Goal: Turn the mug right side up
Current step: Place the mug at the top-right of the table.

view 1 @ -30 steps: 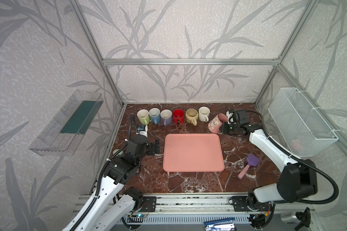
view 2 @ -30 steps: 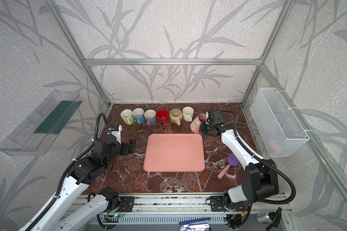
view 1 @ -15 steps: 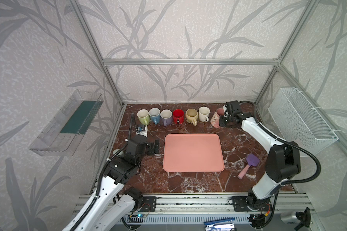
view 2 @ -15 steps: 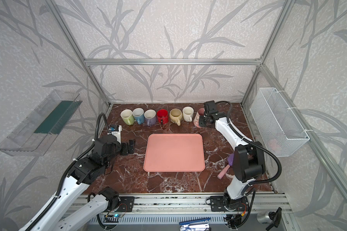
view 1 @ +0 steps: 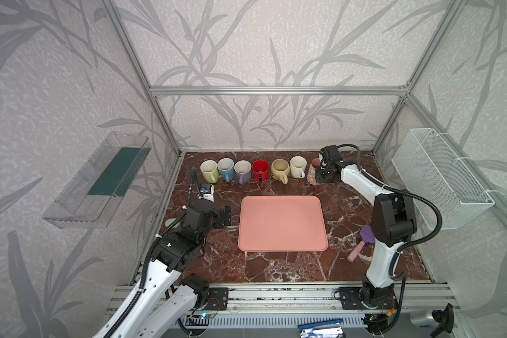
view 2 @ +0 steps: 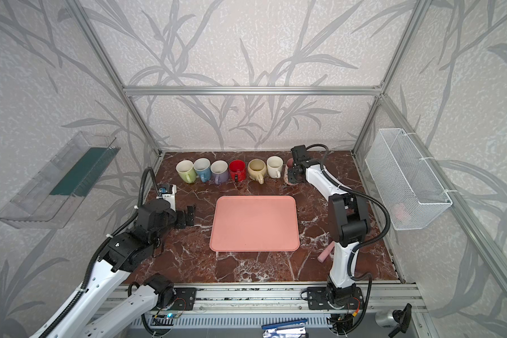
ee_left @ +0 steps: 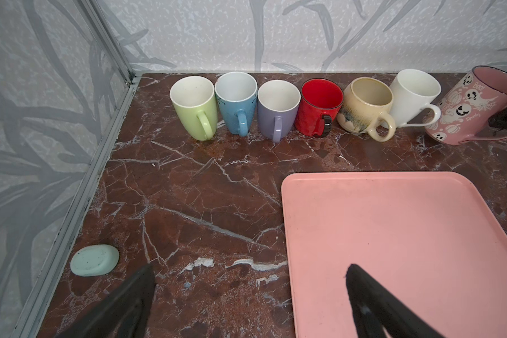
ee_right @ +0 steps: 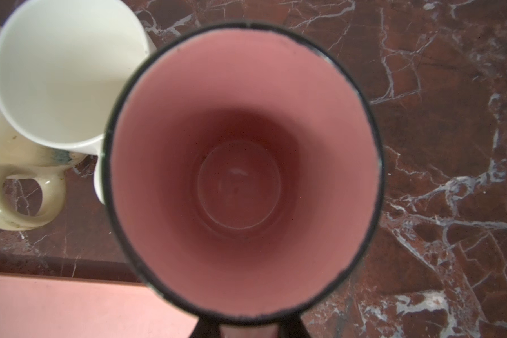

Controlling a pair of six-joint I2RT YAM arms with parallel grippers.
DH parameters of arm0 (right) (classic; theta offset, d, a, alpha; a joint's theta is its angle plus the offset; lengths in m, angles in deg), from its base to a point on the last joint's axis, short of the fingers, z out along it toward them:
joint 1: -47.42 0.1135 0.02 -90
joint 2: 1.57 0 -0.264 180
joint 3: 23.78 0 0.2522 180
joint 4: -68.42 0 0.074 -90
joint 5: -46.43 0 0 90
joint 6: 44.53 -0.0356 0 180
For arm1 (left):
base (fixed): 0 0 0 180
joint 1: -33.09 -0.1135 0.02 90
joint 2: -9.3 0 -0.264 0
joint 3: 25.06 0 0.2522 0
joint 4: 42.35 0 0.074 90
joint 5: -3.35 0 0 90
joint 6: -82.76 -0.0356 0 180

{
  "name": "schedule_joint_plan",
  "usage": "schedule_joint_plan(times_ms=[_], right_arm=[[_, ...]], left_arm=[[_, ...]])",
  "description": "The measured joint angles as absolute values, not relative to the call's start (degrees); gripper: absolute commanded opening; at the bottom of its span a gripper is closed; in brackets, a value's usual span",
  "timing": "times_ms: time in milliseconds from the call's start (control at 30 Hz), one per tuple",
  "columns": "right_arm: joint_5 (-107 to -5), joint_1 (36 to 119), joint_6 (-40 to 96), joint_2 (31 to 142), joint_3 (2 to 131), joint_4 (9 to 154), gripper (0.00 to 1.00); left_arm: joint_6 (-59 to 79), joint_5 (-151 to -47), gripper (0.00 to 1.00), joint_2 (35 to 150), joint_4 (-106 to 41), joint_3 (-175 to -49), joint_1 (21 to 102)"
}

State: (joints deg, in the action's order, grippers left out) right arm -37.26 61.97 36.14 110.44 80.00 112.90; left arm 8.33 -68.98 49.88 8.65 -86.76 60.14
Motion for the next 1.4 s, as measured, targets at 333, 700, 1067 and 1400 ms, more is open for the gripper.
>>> schedule_joint_plan(times_ms=[333,700,1067,1400], right_arm=[[-36.1,61.8,37.4,115.8,85.8,111.7,0.00],[-36.1,61.0,37.6,119.4,89.5,111.4,0.00],[-36.3,60.8,37.6,120.0,89.6,111.6,0.08],[-37.0,60.8,37.1,119.9,88.5,109.7,0.32]], left_arm=[[7.7,-68.2,0.99,50.1,8.6,-86.7,60.1],[7.7,-68.2,0.99,51.4,8.6,-86.7,60.1],[7.7,-68.2,0.99,51.9,8.6,-86.7,60.0],[7.7,-68.2,0.99,51.8,8.6,-86.6,60.0]])
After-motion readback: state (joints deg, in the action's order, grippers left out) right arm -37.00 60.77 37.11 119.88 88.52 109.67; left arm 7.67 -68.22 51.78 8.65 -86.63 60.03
